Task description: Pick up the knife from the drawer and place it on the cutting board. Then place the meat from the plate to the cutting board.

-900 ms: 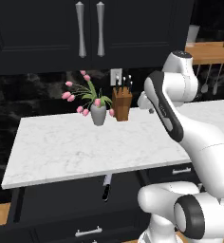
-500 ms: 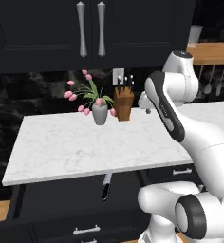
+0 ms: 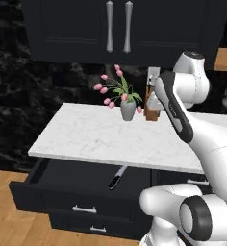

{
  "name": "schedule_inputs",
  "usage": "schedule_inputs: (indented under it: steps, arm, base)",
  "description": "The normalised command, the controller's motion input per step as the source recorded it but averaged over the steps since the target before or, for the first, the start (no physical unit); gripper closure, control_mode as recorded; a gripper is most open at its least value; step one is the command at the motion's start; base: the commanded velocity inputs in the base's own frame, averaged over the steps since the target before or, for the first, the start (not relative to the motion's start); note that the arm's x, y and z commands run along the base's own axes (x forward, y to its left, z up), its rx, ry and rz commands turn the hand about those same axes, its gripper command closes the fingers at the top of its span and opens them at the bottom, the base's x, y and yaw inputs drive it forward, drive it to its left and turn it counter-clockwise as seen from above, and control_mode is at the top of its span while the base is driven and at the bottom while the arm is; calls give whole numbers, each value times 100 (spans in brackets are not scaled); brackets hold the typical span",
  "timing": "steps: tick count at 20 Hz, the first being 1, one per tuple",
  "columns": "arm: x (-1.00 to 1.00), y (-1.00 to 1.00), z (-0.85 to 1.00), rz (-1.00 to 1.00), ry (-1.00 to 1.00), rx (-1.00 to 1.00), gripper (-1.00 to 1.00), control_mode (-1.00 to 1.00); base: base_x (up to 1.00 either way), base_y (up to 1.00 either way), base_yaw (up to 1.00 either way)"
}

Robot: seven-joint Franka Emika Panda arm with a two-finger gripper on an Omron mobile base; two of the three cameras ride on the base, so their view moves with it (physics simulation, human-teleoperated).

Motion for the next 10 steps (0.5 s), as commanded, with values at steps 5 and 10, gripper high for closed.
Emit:
schedule_inputs:
  steps: [5, 10]
  arm:
    - [0, 0, 0, 0, 0, 0, -100, 100]
    - [0, 0, 0, 0, 0, 0, -100, 100]
  base:
    - [15, -33, 70]
    - [-5, -41, 73]
